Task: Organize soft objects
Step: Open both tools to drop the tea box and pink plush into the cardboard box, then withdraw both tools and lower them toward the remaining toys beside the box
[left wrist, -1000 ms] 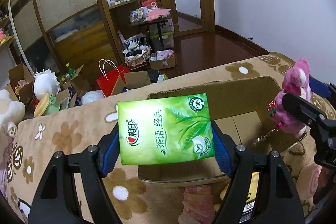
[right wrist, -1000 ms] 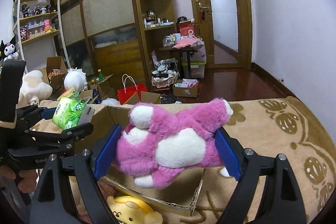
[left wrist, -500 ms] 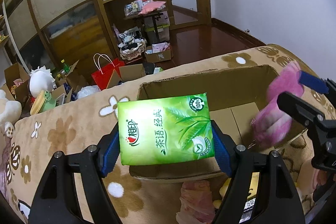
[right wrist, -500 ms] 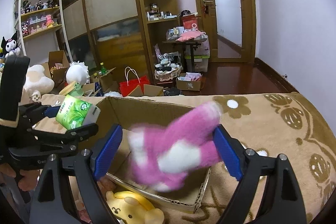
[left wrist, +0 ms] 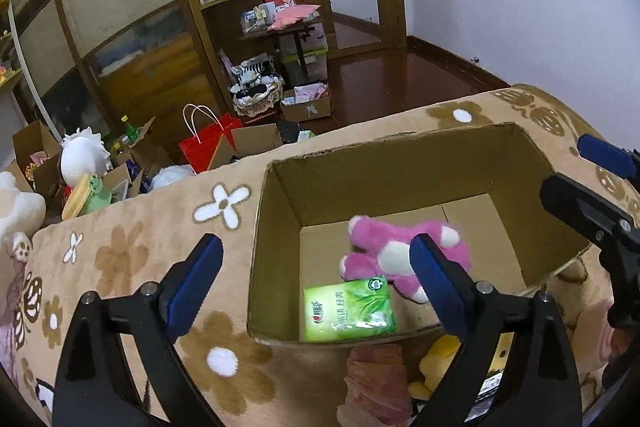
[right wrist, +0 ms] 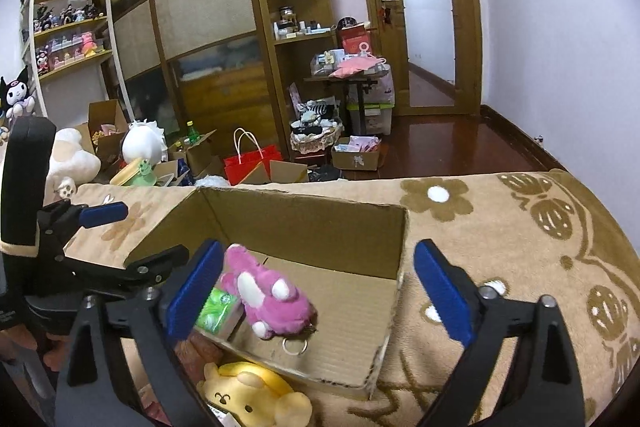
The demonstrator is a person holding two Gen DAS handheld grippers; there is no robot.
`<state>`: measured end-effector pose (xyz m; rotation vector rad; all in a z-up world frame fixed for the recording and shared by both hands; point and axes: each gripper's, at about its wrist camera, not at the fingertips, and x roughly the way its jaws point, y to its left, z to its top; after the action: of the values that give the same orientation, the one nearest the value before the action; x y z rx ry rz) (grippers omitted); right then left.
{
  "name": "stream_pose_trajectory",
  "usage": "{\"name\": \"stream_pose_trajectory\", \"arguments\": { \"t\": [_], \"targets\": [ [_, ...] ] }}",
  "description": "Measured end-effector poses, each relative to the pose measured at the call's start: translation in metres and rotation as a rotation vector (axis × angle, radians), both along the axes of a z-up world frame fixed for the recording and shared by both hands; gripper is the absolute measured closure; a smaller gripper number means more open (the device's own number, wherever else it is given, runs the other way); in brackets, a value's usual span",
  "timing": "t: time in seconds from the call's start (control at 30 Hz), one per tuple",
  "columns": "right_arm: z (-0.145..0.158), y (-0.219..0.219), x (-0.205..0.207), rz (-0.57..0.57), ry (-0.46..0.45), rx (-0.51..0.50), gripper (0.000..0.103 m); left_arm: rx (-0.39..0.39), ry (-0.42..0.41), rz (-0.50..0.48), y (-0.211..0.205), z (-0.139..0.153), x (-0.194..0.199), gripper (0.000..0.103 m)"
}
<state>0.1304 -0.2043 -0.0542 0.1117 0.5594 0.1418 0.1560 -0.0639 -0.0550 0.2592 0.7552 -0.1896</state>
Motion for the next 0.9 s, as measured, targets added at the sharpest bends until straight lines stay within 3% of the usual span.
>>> {"name": "stream_pose_trajectory", "arguments": {
  "t": [0.53, 0.9],
  "targets": [
    [0.011, -0.007, -0.023, -0.046, 0.044, 0.021, 0.000, -0.004, 0.027, 0.005, 0.008, 0.014, -0.020, 0.006],
    [0.020, -0.027, -0.064, -0.178, 0.099, 0.066, 0.000, -0.007, 0.055, 0.026, 0.019, 0.028, -0.051, 0.005]
  ]
}}
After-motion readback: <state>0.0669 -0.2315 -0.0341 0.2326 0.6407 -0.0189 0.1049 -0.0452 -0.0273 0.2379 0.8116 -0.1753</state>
